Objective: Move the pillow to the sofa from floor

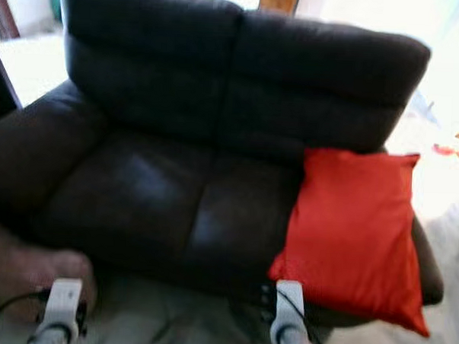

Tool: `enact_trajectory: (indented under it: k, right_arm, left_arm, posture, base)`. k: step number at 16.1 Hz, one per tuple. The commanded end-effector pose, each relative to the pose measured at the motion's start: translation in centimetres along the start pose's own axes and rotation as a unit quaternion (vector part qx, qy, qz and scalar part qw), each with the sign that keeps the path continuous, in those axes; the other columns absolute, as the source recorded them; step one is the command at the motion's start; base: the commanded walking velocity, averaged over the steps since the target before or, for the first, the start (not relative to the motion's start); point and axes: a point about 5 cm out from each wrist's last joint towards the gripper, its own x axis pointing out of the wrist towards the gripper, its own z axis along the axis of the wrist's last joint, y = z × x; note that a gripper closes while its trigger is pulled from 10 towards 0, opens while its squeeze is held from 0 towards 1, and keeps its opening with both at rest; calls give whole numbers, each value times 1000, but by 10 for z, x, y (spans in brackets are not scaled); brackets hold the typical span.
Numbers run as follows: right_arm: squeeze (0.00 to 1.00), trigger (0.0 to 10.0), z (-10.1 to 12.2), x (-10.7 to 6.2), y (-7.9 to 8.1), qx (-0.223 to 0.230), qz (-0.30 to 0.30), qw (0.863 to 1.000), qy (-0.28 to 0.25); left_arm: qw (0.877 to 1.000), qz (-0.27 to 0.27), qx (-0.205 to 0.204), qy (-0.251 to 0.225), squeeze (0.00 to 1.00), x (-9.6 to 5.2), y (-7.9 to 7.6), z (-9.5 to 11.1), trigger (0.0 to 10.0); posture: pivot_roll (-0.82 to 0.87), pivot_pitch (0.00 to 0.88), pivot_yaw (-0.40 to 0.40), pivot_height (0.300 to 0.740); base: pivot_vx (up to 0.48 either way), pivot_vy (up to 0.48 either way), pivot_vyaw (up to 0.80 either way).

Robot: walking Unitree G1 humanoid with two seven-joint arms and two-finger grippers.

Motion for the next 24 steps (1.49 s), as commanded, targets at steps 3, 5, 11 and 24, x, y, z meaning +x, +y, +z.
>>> enact_trajectory:
  k: [3,5,11,24]
  right_arm:
    - [0,10000,-3,-1,-11,-1,-13,1000,7]
    - [0,10000,-2,-1,-11,-2,-12,1000,6]
    - [0,10000,-3,-1,-10,-5,-9,1000,8]
    - [0,10000,-5,-1,-8,-23,3,1000,17]
  left_arm:
    - [1000,-18,-3,2,0,-1,-14,0,10000]
    - [1000,-20,-3,3,0,-1,-14,0,10000]
    - [999,-27,4,15,0,-1,-15,-3,10000]
    - [998,-47,20,43,0,-3,-20,-10,10000]
  posture:
    - [112,68,-85,740]
    - [110,67,-84,740]
    - [107,48,-74,740]
    - [109,13,-65,740]
  base:
    - [0,400,0]
    - [0,401,0]
    - [0,401,0]
    - [0,400,0]
